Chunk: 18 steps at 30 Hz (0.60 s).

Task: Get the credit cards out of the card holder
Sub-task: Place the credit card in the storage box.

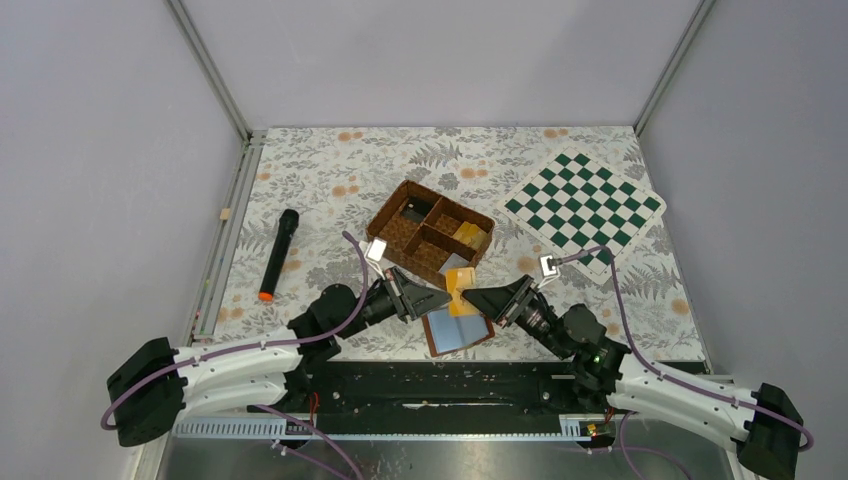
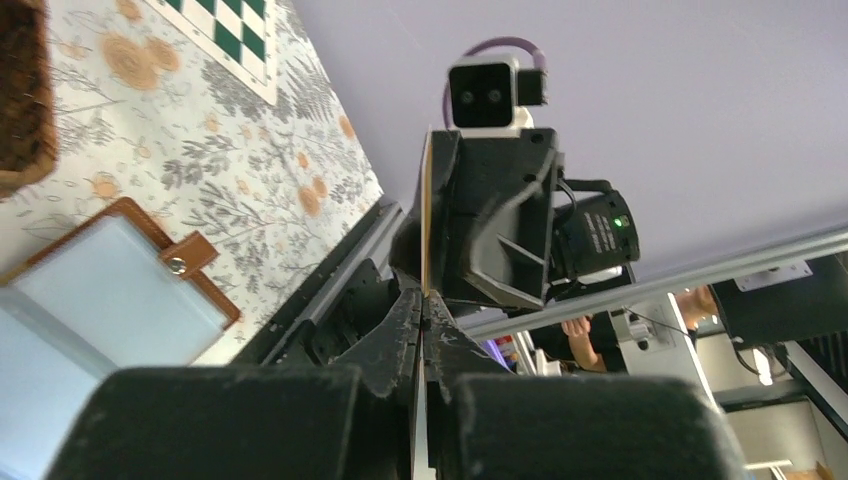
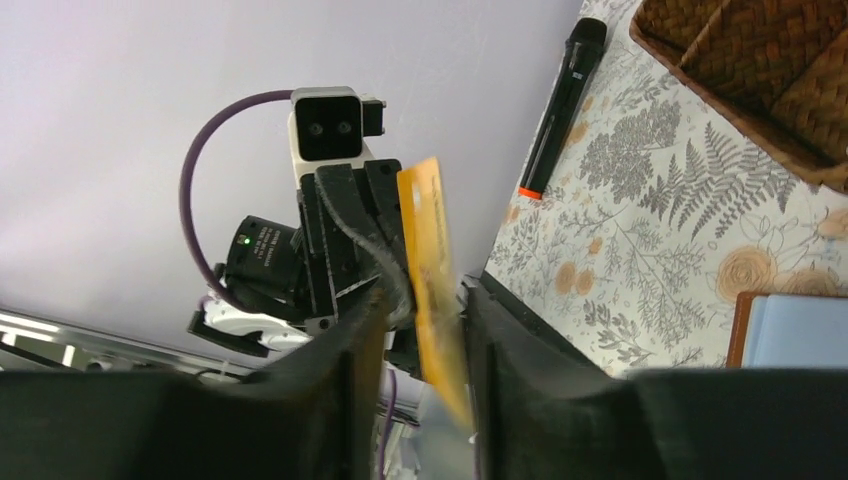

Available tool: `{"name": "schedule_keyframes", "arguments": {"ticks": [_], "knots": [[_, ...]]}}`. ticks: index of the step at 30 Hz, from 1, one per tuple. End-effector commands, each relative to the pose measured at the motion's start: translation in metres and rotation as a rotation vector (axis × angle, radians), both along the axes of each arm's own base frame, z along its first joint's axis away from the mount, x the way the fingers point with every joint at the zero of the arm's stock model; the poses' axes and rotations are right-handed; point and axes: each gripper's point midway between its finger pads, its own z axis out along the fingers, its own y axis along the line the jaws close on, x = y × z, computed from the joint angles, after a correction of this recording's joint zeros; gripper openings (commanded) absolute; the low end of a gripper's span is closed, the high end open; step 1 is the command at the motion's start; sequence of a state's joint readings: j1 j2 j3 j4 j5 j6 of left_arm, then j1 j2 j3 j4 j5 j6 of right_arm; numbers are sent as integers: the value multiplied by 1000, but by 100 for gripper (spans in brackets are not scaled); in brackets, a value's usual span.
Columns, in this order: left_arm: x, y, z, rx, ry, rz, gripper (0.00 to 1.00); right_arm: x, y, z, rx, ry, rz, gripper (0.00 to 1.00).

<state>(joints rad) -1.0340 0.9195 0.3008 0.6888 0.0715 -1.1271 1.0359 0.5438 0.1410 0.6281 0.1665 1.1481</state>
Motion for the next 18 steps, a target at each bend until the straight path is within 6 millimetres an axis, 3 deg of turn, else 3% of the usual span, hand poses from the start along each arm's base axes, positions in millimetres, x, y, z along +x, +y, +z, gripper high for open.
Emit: {"name": "schedule_keyframes", "arguments": {"ticks": [1,3,6,11,18], "knots": [[12,4,18,4,-47,18,0,6,-14,1,-13,-16,-67,50],[17,9,16,29,-55,17,0,6,-22,4,-41,-45,-95,64],[29,16,16,65,-67,14,0,5,-33,3,-102,-73,-121,98],[54,23,4,233,-79,-29,0,2,-44,1,-164,-99,-130,99],[109,21,-15,439,-27,-133,0,-10,-43,-1,-231,-130,-66,99]]}}
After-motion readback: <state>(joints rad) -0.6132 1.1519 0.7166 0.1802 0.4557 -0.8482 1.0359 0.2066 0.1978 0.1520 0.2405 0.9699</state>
